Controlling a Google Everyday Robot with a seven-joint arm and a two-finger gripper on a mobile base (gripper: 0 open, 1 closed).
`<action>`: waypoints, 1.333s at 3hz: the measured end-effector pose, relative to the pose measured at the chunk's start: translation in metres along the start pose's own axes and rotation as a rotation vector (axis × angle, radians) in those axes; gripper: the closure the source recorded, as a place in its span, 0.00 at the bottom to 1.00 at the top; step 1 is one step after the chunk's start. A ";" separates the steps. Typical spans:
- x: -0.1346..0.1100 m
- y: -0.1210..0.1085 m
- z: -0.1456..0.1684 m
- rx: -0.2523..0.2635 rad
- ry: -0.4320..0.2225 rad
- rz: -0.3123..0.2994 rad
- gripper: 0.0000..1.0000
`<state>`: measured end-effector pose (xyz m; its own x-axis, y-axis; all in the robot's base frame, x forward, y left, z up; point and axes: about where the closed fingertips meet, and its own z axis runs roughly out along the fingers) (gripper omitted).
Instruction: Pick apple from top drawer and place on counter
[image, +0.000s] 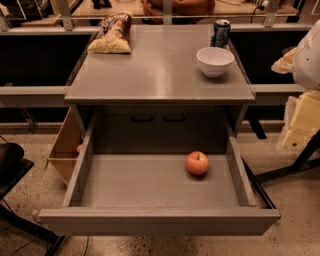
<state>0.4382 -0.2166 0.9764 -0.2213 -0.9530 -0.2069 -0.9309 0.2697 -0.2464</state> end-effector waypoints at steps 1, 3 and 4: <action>0.000 0.000 0.000 0.000 0.000 0.000 0.00; -0.027 -0.013 0.065 -0.023 -0.219 0.039 0.00; -0.037 -0.021 0.116 -0.015 -0.366 0.053 0.00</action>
Offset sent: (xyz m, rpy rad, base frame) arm 0.0480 0.0397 -0.0663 0.3048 -0.0182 0.0344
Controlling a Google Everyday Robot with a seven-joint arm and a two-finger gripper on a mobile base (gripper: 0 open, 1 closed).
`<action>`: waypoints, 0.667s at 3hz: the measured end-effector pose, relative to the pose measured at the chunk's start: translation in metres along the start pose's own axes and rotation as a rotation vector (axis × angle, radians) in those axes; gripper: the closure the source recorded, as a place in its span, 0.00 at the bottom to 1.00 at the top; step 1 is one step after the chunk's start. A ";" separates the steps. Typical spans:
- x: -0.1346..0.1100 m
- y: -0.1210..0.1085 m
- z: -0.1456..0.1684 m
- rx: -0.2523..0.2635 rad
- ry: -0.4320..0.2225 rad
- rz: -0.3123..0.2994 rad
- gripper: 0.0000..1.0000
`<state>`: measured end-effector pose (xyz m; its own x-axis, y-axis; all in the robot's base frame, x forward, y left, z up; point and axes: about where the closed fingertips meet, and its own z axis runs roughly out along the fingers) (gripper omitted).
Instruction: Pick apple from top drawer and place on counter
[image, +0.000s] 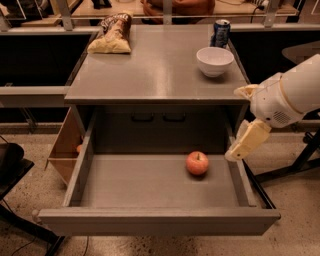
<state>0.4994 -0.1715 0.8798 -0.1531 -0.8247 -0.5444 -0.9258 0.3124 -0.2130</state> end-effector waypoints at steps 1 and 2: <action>0.017 -0.020 0.050 0.045 -0.095 0.000 0.00; 0.040 -0.043 0.093 0.108 -0.154 0.005 0.00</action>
Offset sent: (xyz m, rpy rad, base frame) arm 0.0928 -0.0126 -0.1282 0.1764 -0.1945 -0.0576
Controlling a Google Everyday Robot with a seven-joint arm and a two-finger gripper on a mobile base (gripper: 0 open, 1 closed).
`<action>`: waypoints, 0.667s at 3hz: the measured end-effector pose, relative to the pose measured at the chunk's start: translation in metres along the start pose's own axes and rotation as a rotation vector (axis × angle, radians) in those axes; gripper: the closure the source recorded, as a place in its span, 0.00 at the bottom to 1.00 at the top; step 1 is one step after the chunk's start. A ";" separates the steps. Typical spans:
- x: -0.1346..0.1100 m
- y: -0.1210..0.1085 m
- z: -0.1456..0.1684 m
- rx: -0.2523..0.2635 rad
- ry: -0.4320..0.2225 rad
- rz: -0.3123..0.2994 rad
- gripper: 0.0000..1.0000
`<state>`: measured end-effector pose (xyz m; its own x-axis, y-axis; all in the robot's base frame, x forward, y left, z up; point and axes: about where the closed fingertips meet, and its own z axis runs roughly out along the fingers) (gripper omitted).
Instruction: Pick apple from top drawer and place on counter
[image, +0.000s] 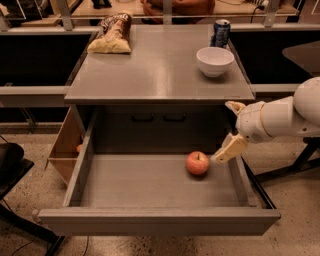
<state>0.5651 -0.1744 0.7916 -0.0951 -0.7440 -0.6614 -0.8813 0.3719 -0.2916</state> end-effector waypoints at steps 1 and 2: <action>-0.004 0.002 -0.002 -0.006 0.004 -0.001 0.00; 0.001 0.002 0.008 -0.024 0.004 0.016 0.00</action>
Offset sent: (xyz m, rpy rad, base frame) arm 0.0079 0.0029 -0.0184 0.0165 0.0568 -0.0034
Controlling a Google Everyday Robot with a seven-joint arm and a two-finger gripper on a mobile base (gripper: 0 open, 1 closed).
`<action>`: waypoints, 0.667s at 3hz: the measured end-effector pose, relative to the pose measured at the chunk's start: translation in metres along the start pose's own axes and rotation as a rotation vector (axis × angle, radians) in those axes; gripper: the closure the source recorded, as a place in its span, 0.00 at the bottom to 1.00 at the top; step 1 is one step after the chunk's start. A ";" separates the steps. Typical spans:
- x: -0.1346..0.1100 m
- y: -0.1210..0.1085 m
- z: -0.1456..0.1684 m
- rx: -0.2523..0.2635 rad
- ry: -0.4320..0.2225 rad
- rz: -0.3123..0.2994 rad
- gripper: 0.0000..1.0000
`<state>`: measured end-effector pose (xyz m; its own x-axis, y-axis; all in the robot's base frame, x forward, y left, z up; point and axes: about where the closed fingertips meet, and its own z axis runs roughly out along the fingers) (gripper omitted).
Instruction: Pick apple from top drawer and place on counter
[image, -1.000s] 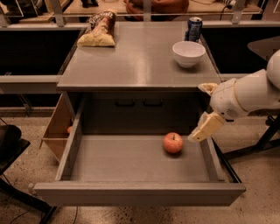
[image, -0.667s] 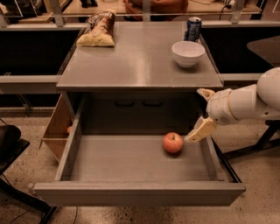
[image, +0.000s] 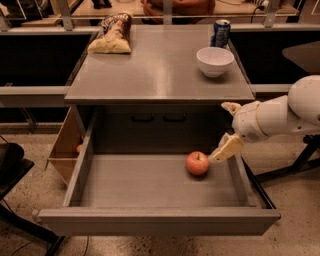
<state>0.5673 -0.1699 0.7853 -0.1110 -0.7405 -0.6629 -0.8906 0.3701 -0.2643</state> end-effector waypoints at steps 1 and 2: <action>0.022 0.004 0.049 -0.046 -0.089 0.019 0.00; 0.037 0.007 0.082 -0.068 -0.130 0.016 0.00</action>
Offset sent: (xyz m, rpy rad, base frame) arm 0.0387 0.0274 -0.1211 0.1744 0.0040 0.0940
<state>0.5931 -0.1484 0.7018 -0.0708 -0.6544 -0.7528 -0.9175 0.3389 -0.2083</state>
